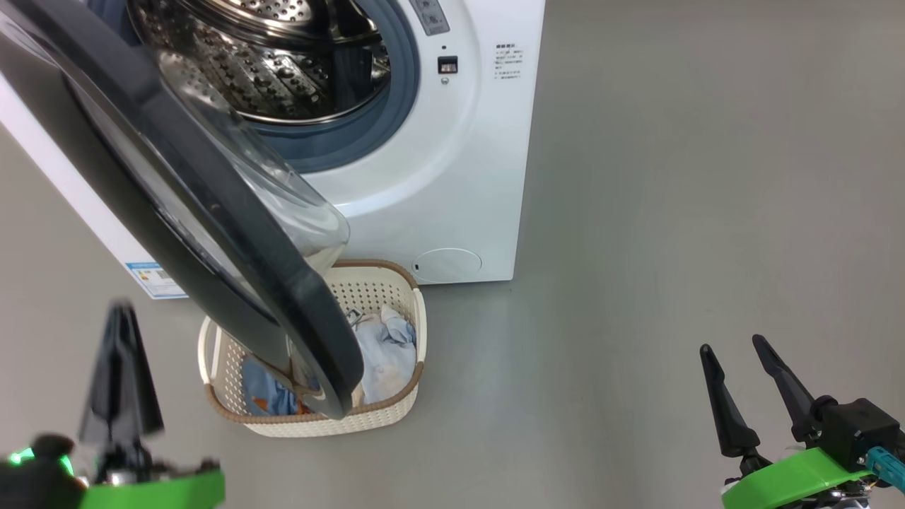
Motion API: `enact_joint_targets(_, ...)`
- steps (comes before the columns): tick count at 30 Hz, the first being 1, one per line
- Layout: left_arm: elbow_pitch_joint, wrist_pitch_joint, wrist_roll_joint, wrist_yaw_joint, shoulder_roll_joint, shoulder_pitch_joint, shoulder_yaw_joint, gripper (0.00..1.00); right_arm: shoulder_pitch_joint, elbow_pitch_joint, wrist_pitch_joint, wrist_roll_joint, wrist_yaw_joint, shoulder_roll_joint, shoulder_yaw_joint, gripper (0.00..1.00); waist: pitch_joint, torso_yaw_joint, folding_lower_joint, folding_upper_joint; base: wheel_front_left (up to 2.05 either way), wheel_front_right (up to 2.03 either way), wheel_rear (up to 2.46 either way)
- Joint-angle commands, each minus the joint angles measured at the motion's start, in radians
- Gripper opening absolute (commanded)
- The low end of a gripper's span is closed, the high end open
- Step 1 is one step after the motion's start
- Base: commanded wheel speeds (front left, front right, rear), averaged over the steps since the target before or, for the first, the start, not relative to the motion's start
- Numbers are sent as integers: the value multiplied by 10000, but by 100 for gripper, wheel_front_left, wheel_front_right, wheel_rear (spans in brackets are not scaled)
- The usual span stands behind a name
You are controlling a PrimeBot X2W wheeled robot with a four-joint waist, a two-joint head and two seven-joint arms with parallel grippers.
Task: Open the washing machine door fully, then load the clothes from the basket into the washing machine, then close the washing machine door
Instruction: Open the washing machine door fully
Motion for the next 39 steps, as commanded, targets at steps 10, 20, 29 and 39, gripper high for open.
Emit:
enact_joint_targets(10,-2470,-49,863,-801,644,-2700,-1577,0,-42,-136,-122,60,16,-23,227,100,-122,-11,0,-1,0,0,0)
enact_joint_targets(20,-1869,404,751,-901,433,-2879,-4945,0,-44,-54,-122,91,16,-83,360,100,5,-202,0,-1,0,0,0)
enact_joint_targets(29,23,206,559,-907,389,-2244,-5849,0,-143,28,-122,138,16,-256,464,100,353,-138,0,-1,0,0,0)
enact_joint_targets(39,2194,-45,127,-611,270,-2363,-5384,0,-376,35,-122,265,16,-403,546,100,816,-121,0,-1,0,0,0)
